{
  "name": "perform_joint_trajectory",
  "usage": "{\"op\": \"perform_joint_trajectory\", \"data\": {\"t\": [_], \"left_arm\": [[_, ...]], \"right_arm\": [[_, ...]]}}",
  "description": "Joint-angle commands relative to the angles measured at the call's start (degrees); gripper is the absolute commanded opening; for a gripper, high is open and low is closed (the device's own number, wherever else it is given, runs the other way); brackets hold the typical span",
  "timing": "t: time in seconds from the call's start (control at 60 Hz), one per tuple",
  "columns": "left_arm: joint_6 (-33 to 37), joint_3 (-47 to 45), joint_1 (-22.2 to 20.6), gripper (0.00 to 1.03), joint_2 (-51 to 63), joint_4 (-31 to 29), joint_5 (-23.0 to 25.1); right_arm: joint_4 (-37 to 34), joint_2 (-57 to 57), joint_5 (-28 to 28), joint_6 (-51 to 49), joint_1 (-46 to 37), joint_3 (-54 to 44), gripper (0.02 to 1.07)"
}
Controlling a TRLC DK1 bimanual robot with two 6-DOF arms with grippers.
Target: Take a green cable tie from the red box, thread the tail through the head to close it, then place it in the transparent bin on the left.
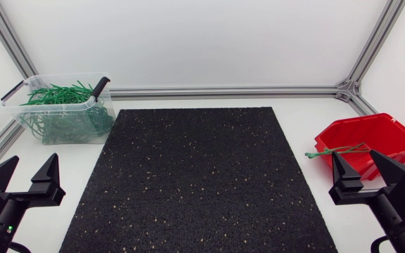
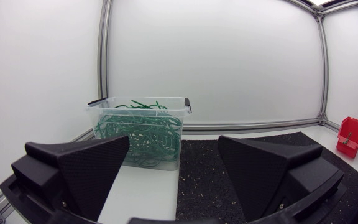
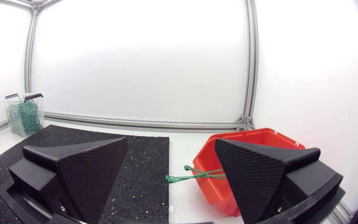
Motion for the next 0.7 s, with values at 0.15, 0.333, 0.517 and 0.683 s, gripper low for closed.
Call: {"op": "perform_joint_trajectory", "data": {"t": [0.15,0.333,0.517,0.683], "left_arm": [[-1.2,-2.5,-0.3,0.99,-0.4,-0.3,-0.2],[-1.2,-2.5,-0.3,0.99,-0.3,-0.4,-0.2],[-1.2,-2.5,-0.3,0.99,-0.3,-0.3,-0.2],[-1.2,-2.5,-0.3,0.99,-0.3,-0.4,-0.2]], "right_arm": [[0.2,-0.7,0.3,-0.3,0.2,-1.3,1.04],[0.3,-0.7,0.2,-0.3,0.2,-1.3,1.04],[0.5,-0.7,0.0,-0.3,0.0,-1.1,1.04],[-0.9,-0.4,-0.5,-0.3,0.2,2.8,1.04]]}}
